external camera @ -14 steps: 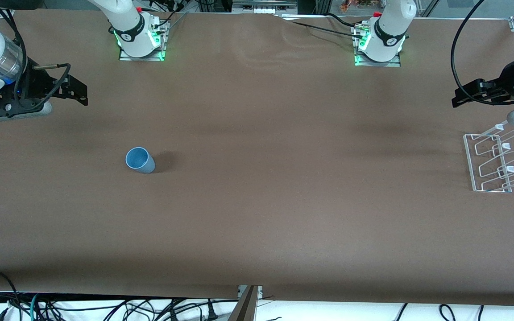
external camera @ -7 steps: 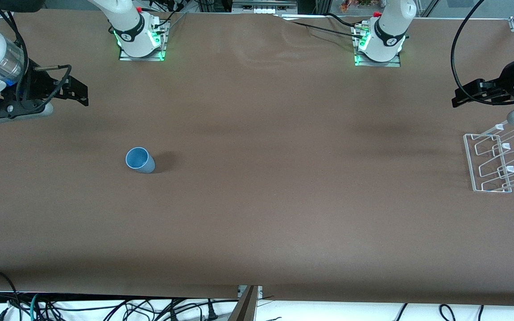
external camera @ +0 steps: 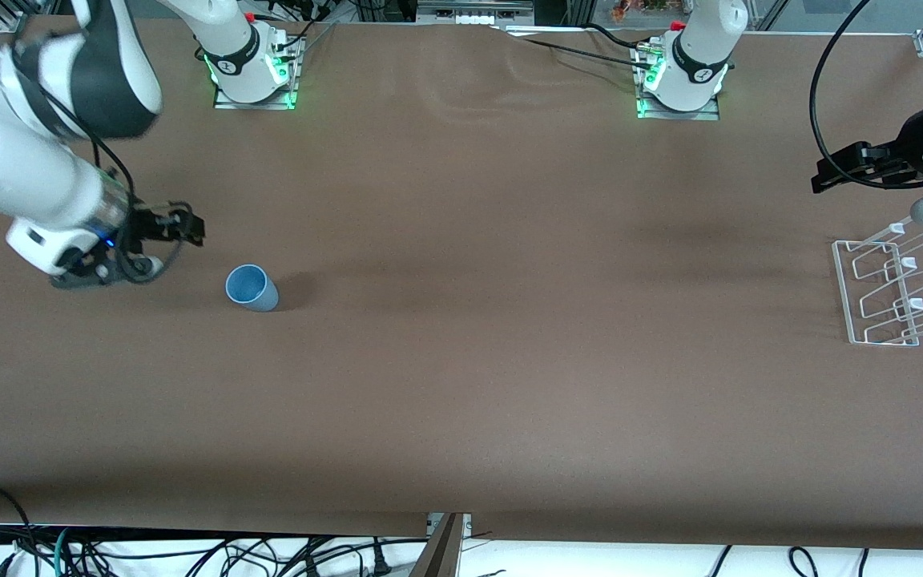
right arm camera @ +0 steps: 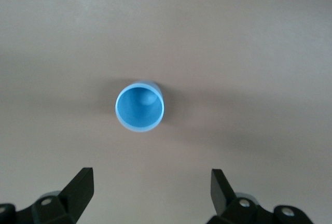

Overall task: Transfer cup to left arm and place on rack
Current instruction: 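Lower the right gripper over the blue cup and close on it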

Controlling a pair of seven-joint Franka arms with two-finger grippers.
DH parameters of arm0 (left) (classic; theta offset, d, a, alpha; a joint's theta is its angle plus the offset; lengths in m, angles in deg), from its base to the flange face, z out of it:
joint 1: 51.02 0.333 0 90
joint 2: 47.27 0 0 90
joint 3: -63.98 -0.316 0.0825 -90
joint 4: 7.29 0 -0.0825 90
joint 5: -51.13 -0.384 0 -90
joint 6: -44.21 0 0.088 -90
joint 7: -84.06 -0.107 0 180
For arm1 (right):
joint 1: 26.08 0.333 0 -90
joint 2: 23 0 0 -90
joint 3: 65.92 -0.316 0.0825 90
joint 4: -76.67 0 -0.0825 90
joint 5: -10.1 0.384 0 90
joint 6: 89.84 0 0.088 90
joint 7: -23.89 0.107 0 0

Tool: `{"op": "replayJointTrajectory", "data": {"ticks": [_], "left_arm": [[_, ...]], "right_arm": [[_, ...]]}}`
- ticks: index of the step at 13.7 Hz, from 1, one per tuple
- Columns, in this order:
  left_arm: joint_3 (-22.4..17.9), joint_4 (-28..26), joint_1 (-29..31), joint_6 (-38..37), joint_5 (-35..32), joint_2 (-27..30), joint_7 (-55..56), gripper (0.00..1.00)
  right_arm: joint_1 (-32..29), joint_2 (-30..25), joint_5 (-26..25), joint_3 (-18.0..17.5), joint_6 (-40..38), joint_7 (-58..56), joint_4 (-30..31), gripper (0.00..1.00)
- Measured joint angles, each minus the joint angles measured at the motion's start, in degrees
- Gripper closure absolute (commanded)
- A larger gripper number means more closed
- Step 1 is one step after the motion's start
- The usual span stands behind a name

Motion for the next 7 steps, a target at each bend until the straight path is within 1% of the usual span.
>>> {"op": "replayJointTrajectory", "data": {"ticks": [3,5,7], "left_arm": [[0.0,0.0,0.0,0.0,0.0,0.0,0.0,0.0],[0.0,0.0,0.0,0.0,0.0,-0.2,0.0,0.0],[0.0,0.0,0.0,0.0,0.0,-0.3,0.0,0.0]], "right_arm": [[0.0,5.7,0.0,-0.1,5.4,0.0,0.9,0.0],[0.1,6.8,0.0,-0.1,9.2,0.0,3.7,0.0],[0.1,6.8,0.0,-0.1,13.0,0.0,7.3,0.0]]}}
